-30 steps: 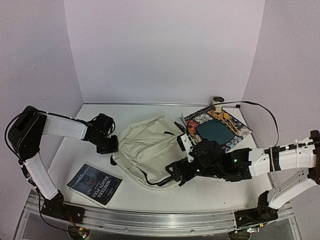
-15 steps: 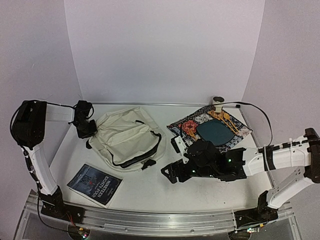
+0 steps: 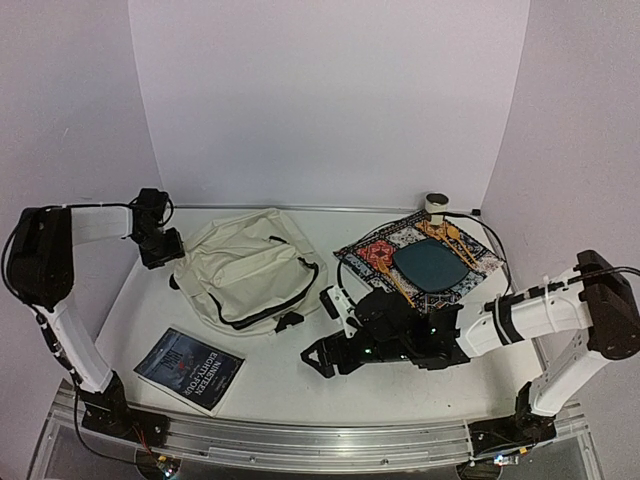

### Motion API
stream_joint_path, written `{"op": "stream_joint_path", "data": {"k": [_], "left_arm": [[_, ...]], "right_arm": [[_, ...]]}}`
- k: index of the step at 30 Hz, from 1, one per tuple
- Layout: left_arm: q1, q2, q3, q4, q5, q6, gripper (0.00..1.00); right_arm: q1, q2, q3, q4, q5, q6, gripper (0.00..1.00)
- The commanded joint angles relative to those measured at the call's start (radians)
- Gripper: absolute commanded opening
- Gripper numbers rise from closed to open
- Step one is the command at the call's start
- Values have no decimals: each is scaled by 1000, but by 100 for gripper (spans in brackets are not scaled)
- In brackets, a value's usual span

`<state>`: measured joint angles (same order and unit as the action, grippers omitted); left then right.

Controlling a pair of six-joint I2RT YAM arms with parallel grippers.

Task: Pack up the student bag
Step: Move the book to the center of the board.

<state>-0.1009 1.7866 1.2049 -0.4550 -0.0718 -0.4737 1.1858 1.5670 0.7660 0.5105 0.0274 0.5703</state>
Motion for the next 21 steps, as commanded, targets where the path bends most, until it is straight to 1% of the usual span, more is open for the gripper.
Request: {"op": "stream_joint_path", "data": {"k": [1, 2, 7, 11, 13, 16, 19, 21], "left_arm": [[5, -202, -141, -99, 64, 1, 59], [4, -241, -190, -102, 69, -4, 59], [3, -428, -400, -109, 182, -63, 63], [-10, -535, -508, -147, 213, -112, 67], [-62, -553, -499, -189, 179, -153, 69], [-124, -542, -499, -216, 176, -206, 71], [-130, -519, -535, -242, 166, -232, 72], [-133, -532, -556, -246, 148, -261, 73]], "right_arm": [[9, 14, 45, 73, -54, 13, 84], [9, 15, 44, 79, -55, 12, 84], [10, 18, 31, 105, -72, 11, 83], [11, 20, 18, 135, -90, 11, 84], [11, 17, 11, 148, -96, 9, 84], [11, 15, 3, 169, -116, 10, 84], [12, 23, -3, 196, -148, 23, 84], [16, 34, -9, 219, -160, 37, 84]]}}
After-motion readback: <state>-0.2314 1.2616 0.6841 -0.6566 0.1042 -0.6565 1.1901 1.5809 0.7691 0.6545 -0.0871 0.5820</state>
